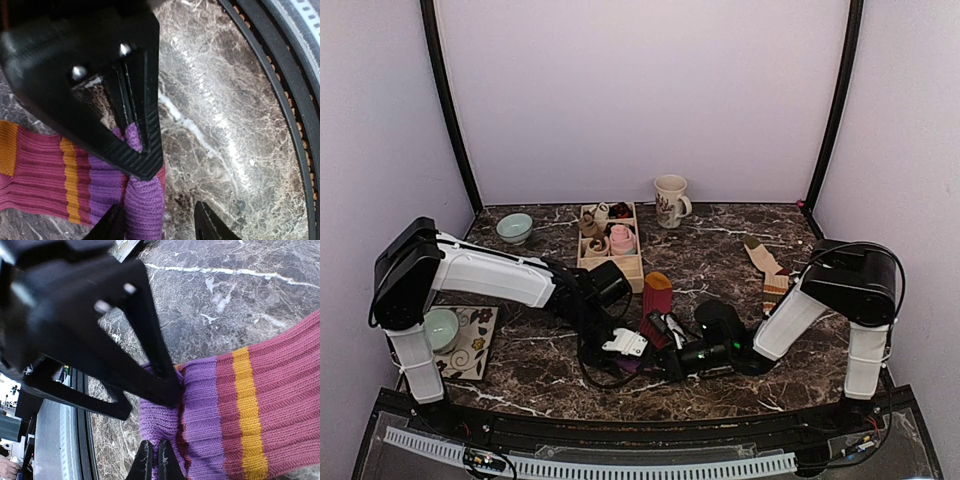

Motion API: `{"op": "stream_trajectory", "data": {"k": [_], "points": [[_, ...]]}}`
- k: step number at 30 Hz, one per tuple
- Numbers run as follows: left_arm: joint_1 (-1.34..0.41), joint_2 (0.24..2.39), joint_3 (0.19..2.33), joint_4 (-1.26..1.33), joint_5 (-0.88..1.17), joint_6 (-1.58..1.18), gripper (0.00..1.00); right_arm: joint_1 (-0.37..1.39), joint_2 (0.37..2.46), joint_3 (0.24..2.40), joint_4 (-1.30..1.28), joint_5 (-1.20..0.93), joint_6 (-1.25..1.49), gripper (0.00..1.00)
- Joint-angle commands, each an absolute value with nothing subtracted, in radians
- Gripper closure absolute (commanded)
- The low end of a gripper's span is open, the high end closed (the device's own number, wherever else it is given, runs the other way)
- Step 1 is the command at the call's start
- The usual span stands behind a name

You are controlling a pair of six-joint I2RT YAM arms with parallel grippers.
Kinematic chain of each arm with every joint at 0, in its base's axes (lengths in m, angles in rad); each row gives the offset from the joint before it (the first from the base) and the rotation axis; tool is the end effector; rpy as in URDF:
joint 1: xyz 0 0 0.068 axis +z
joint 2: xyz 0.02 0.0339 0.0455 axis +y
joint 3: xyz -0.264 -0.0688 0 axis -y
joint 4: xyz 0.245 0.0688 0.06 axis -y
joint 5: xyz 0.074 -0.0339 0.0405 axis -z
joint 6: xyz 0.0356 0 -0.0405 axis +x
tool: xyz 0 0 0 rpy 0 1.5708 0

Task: Roll the socks
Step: Roll the sock at the center of the board.

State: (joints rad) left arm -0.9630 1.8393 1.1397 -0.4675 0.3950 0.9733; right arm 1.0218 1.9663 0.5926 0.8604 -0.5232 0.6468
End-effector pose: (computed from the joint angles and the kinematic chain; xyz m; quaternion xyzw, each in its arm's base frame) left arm 0.1932 -0.3018 0.1579 0.8137 0.5121 -0.1912 0.1976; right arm 0.1517 0.2821 0.0771 -0.2837 0.7951 0.5110 0.1619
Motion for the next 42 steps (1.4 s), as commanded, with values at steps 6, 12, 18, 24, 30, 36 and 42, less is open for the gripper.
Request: {"op": "stream_trajectory", "data": {"k": [6,12,18,24,30,36,42], "points": [[-0.968,1.869,1.095,-0.399,0.35,0.961,0.64,1.014,2.064,0.48,0.612,-0.516,0.704,1.0],[-0.966,1.894,1.139,-0.409,0.348,0.912,0.8,1.014,2.056,0.481,0.61,-0.499,0.702,1.0],[-0.966,1.846,1.125,-0.38,0.342,0.906,0.5,1.014,2.068,0.488,0.589,-0.494,0.692,1.0],[-0.966,1.804,1.123,-0.447,0.387,0.913,0.46,1.013,2.07,0.477,0.591,-0.487,0.695,1.0],[-0.966,1.784,1.106,-0.429,0.387,0.884,0.59,1.013,2.077,0.477,0.588,-0.487,0.697,1.0],[-0.967,1.769,1.098,-0.445,0.393,0.876,0.52,1.014,2.079,0.478,0.579,-0.488,0.69,1.0],[-0.967,1.809,1.117,-0.447,0.39,0.885,0.6,1.014,2.076,0.484,0.565,-0.488,0.686,1.0]]}}
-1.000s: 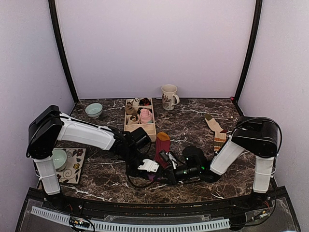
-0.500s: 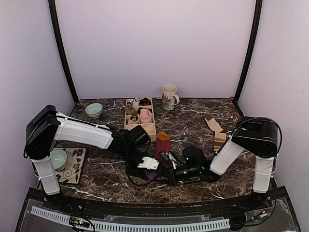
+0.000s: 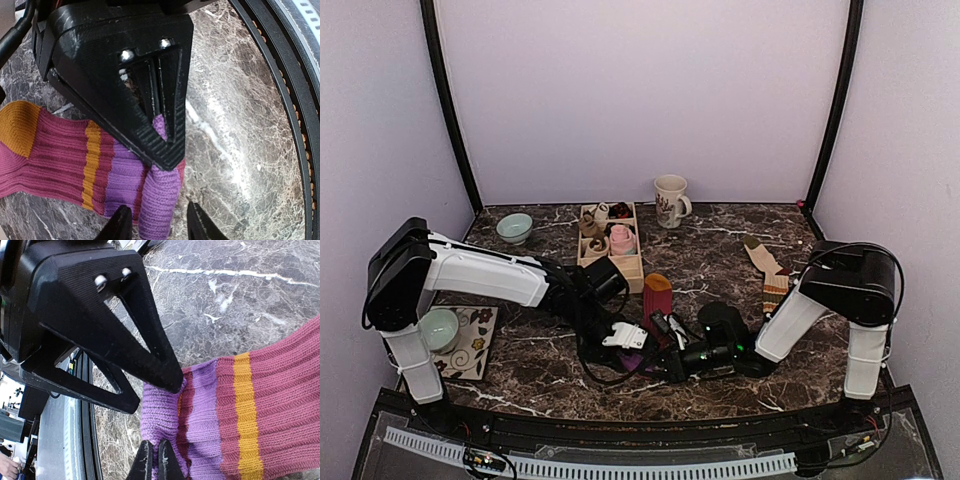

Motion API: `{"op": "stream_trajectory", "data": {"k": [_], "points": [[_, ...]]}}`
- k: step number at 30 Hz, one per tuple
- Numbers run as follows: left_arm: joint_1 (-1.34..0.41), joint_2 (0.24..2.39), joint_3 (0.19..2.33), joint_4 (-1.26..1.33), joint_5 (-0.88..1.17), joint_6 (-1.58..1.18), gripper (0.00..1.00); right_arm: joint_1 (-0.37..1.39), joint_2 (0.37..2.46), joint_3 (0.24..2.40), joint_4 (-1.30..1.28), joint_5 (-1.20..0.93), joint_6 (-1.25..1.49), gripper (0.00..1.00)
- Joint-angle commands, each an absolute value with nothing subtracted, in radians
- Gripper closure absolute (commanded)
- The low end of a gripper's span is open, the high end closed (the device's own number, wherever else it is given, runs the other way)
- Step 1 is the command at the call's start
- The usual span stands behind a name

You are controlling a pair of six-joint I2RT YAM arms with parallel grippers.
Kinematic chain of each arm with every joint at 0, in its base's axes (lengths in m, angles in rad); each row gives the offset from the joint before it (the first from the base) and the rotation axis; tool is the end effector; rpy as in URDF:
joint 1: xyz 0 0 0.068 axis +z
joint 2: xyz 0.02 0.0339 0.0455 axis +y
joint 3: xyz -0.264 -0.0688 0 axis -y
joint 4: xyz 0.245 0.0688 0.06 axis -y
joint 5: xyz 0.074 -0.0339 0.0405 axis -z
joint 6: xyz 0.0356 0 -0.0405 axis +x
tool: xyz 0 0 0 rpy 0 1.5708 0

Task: Roll the socks
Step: Roll the sock at the center of the board.

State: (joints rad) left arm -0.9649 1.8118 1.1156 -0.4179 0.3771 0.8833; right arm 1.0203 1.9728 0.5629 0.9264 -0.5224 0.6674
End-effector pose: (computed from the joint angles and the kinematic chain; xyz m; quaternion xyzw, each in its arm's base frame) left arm 0.1924 -0.3007 0.1627 0.7892 0.5426 -0.1915 0.2147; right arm 0.1494 0.2774 0.0755 -0.2766 0.7905 0.5203 0.1670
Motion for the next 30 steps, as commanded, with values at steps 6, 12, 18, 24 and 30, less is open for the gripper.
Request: {"op": "stream_trajectory", "data": {"k": [6,12,18,24,30], "points": [[-0.968,1.855,1.14,-0.428,0.378,0.884,0.64,1.013,2.07,0.486,0.552,-0.488,0.68,1.0],[-0.968,1.885,1.154,-0.432,0.387,0.886,0.63,1.014,2.067,0.485,0.552,-0.488,0.68,1.0],[-0.967,1.889,1.169,-0.449,0.399,0.875,0.81,1.013,2.062,0.484,0.552,-0.484,0.68,1.0],[-0.968,1.843,1.148,-0.432,0.4,0.856,0.63,1.012,2.076,0.49,0.557,-0.491,0.679,1.0],[-0.968,1.807,1.14,-0.448,0.408,0.848,0.52,1.012,2.081,0.484,0.567,-0.488,0.682,1.0]]}}
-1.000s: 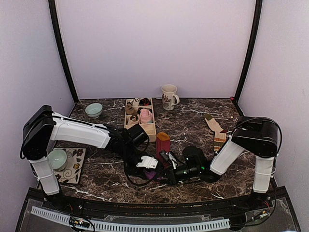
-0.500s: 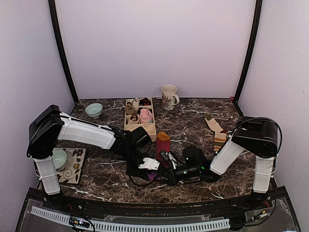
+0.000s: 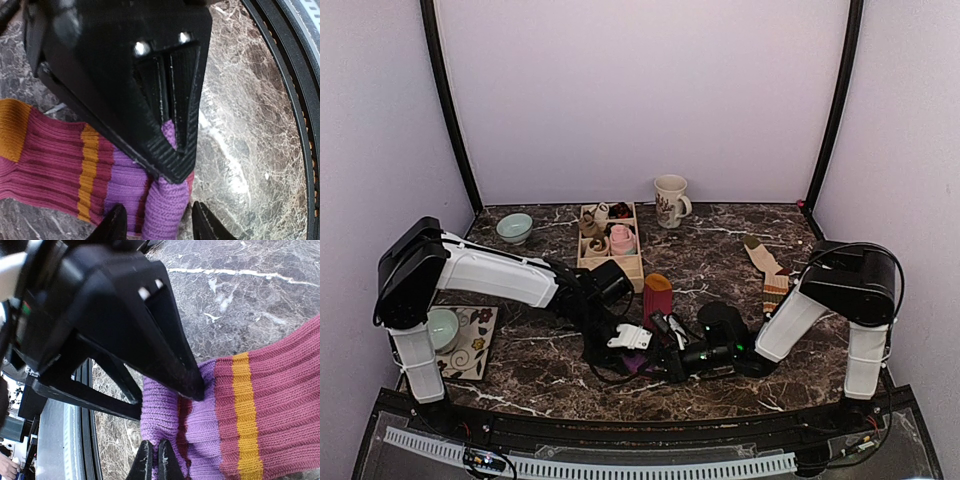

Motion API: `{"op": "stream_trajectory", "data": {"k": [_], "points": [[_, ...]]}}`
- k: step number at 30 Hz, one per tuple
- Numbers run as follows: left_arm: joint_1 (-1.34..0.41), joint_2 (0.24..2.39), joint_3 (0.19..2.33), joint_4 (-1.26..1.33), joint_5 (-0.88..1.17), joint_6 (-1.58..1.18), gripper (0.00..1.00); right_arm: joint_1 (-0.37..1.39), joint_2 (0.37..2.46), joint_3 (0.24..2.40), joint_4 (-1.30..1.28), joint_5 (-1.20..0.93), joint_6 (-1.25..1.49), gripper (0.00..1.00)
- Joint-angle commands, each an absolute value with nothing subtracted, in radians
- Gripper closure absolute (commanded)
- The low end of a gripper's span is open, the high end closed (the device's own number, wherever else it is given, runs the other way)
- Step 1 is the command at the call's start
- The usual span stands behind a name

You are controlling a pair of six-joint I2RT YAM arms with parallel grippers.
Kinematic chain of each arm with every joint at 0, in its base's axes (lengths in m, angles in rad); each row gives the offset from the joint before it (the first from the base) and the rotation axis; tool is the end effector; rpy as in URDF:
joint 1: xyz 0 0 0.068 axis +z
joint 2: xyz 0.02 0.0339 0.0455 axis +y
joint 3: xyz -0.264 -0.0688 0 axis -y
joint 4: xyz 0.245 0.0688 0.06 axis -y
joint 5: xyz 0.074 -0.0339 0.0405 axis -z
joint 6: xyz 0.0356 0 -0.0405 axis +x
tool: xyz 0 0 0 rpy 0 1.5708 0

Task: Roll the socks
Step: Roll the sock at the center of the board.

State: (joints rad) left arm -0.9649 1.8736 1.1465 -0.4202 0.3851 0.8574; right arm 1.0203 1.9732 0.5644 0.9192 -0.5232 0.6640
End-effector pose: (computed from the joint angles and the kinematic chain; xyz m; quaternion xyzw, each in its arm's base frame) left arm 0.1972 -0.3081 0.1499 0.7829 0.5563 -0.1979 0.1959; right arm 0.1494 0.2775 0.0750 -0.2778 0.7915 0.5186 0.1656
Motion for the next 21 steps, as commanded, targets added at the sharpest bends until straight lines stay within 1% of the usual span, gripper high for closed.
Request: {"op": "stream_trajectory", "data": {"k": [1,8,13,17,21], "points": [[-0.967,1.809,1.142,-0.45,0.409,0.848,0.52,1.011,2.082,0.484,0.568,-0.489,0.683,1.0],[-0.968,1.799,1.147,-0.474,0.433,0.847,0.54,1.012,2.087,0.48,0.578,-0.49,0.687,1.0],[-0.968,1.826,1.146,-0.471,0.417,0.865,0.61,1.012,2.091,0.484,0.578,-0.494,0.687,1.0],[-0.968,1.846,1.163,-0.456,0.421,0.86,0.64,1.012,2.09,0.479,0.584,-0.494,0.691,1.0],[-0.972,1.862,1.178,-0.453,0.44,0.861,0.72,1.01,2.088,0.48,0.583,-0.493,0.692,1.0]]}}
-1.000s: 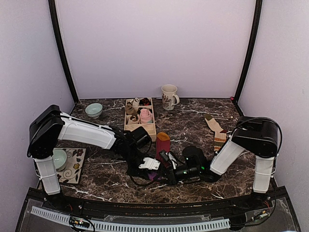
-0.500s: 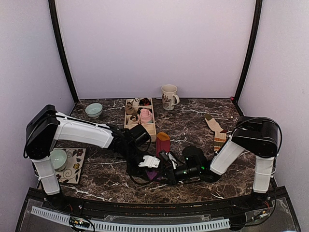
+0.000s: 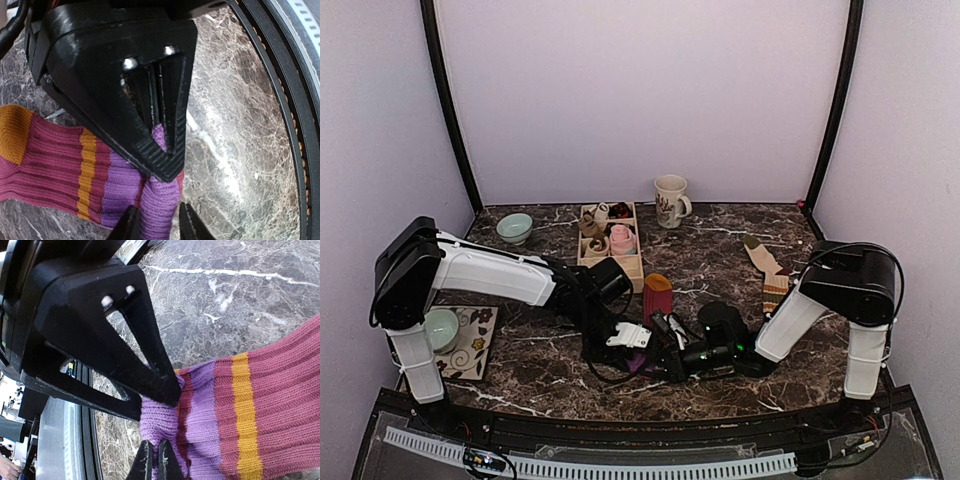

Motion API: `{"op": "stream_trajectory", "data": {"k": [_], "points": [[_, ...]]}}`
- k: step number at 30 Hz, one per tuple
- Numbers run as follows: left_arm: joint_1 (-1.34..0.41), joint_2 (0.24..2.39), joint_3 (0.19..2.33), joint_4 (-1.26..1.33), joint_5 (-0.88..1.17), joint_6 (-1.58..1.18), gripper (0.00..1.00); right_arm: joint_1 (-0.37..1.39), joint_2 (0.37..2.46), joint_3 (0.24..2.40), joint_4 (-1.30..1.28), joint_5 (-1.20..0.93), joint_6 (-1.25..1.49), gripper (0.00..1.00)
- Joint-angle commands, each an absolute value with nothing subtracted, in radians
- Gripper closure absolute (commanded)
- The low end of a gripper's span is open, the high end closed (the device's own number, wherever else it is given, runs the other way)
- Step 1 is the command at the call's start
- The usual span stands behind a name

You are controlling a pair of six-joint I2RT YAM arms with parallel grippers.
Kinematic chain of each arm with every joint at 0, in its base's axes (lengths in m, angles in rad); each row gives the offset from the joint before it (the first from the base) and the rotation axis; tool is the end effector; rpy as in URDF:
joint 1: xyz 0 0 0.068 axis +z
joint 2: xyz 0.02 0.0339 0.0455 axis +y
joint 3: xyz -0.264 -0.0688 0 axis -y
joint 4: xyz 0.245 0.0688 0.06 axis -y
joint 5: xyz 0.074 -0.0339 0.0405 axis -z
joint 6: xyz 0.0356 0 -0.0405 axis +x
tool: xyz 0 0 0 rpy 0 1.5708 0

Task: Roll the socks
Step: Roll the sock at the center of the board.

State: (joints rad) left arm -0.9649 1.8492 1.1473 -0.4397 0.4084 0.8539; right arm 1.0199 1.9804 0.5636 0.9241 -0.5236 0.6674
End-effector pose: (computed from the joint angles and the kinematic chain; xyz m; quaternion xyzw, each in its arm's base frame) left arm 0.1950 -0.3062 0.1580 0.7815 0.5536 -0.2094 0.1972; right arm 0.1494 0.2772 0.0732 -0.2761 0.7928 0.5181 0.1637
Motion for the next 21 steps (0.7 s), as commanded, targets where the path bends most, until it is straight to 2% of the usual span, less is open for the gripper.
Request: {"op": "stream_trajectory", "data": {"k": [1,5,7,11,13,14,15,16,17,21], "points": [[-0.975,1.867,1.18,-0.453,0.442,0.859,0.73,1.011,2.088,0.478,0.585,-0.494,0.692,1.0],[-0.977,1.889,1.187,-0.447,0.453,0.845,0.85,1.011,2.082,0.476,0.599,-0.496,0.702,1.0],[-0.977,1.9,1.189,-0.454,0.455,0.837,0.91,1.011,2.075,0.472,0.613,-0.499,0.709,0.96],[-0.977,1.908,1.178,-0.464,0.454,0.834,0.94,1.011,2.033,0.442,0.652,-0.486,0.733,0.87],[-0.976,1.912,1.172,-0.468,0.455,0.827,0.94,1.011,1.997,0.419,0.662,-0.466,0.743,0.71],[-0.975,1.915,1.173,-0.473,0.459,0.822,0.95,1.011,1.974,0.407,0.667,-0.454,0.745,0.58],[-0.973,1.92,1.177,-0.479,0.466,0.818,0.95,1.011,1.95,0.392,0.673,-0.438,0.745,0.39],[-0.971,1.926,1.182,-0.488,0.474,0.812,0.95,1.011,1.912,0.367,0.678,-0.415,0.745,0.05],[-0.966,1.934,1.191,-0.5,0.488,0.805,0.95,1.011,1.879,0.351,0.679,-0.391,0.741,0.01],[-0.945,1.982,1.256,-0.571,0.536,0.791,0.96,1.022,1.751,0.309,0.651,-0.286,0.698,0.01]]}}
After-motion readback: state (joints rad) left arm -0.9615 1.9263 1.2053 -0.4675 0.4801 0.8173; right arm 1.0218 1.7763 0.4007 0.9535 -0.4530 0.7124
